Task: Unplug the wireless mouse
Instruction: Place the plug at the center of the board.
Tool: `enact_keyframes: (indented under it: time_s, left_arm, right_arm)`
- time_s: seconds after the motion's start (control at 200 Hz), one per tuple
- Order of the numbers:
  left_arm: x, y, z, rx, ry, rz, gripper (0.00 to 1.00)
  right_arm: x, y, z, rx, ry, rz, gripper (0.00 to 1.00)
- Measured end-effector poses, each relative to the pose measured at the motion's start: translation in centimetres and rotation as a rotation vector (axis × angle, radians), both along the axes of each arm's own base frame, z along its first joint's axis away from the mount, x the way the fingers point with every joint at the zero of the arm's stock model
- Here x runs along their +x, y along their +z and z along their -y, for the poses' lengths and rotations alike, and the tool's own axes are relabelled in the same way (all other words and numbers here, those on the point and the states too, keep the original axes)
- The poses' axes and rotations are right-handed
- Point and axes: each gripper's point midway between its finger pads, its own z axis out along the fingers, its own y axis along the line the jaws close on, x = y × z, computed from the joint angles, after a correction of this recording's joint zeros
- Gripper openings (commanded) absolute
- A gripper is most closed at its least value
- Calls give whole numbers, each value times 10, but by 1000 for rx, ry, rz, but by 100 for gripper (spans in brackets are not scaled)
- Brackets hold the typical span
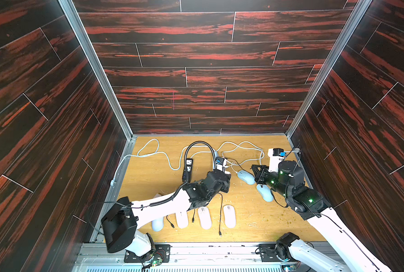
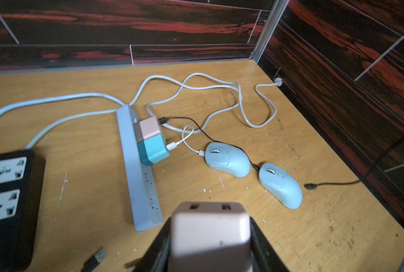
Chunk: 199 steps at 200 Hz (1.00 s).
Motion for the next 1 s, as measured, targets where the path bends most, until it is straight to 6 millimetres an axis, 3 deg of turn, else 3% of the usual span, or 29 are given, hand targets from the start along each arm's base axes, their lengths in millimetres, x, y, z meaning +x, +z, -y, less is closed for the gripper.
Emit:
enact_keyframes:
  time_s: [0.15,0.331,0.486,0.691,0.997]
  left_arm:
    - [1,-37,-1,-14,99,-148,0]
    - [2,-96,9,70,181,-331,0]
    - [-3,-133,14,139,207,-433,0]
    - [-5,-150,17,179,223,-491,0]
    - [-5,-170,25,210,223,-537,15]
  right_arm:
    - [-3,-8,7,-23,-25,-15,0]
    - [-8,-7,14,-17,-46,-3,0]
    - [-10,-10,18,-19,-58,-8,0]
    - [-12,-10,22,-27,-73,-9,0]
    - [-14,-15,24,-38,-78,-20,0]
